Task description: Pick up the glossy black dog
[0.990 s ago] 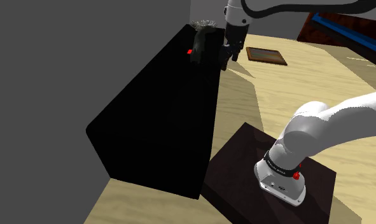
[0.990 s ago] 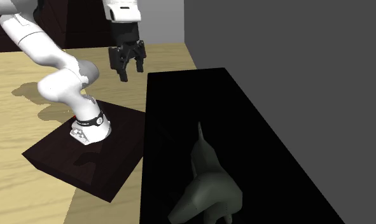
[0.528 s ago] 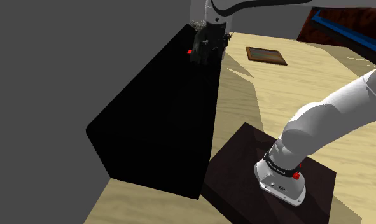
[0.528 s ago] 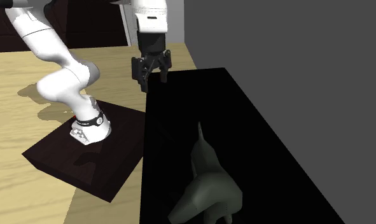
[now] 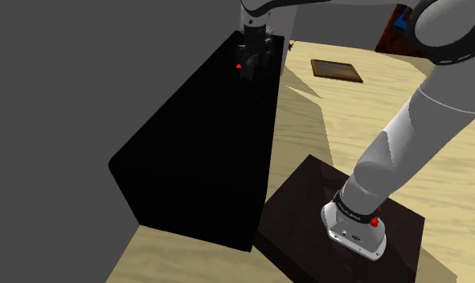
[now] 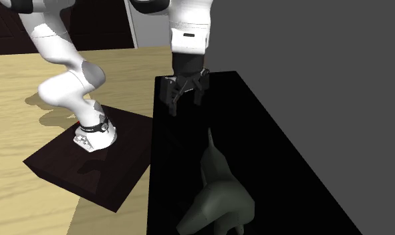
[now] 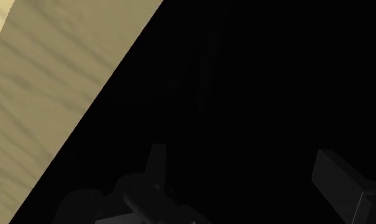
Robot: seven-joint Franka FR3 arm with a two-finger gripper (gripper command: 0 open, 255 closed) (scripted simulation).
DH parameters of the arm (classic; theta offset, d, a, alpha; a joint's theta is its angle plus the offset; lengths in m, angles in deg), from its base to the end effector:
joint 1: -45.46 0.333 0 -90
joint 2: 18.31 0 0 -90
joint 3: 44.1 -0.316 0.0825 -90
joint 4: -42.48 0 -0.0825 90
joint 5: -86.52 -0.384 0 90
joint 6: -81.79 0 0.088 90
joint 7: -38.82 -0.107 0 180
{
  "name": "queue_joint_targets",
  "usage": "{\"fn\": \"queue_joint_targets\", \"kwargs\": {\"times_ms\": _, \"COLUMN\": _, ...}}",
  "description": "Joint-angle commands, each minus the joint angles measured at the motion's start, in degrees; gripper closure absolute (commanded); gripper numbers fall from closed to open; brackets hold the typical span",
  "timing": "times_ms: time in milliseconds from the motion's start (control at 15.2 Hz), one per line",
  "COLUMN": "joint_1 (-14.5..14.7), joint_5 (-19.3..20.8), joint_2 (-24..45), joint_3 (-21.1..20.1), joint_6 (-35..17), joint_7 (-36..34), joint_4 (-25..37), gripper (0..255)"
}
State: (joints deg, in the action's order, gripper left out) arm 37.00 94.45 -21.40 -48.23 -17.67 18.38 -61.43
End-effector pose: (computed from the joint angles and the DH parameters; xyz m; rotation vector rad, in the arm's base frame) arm 0.5412 -0.0528 0.5537 2.9373 -0.6077 -0.0060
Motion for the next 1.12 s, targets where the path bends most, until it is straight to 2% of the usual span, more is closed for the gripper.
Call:
{"fn": "queue_joint_targets", "kwargs": {"times_ms": 0, "joint_1": -0.6, "joint_5": 0.5, "joint_2": 4.9, "joint_3": 0.5, "joint_6": 0.9, "joint_7": -2.5, "joint_4": 5.4, "gripper": 0}}
{"fn": "queue_joint_targets", "kwargs": {"times_ms": 528, "joint_1": -2.6, "joint_5": 0.8, "joint_2": 24.3, "joint_3": 3.5, "joint_6": 7.4, "joint_7": -10.4, "joint_4": 30.1, "gripper": 0}}
{"fn": "queue_joint_targets", "kwargs": {"times_ms": 1056, "joint_1": -2.8, "joint_5": 0.9, "joint_2": 23.6, "joint_3": 3.5, "joint_6": 1.3, "joint_7": -11.2, "joint_4": 23.3, "gripper": 0}}
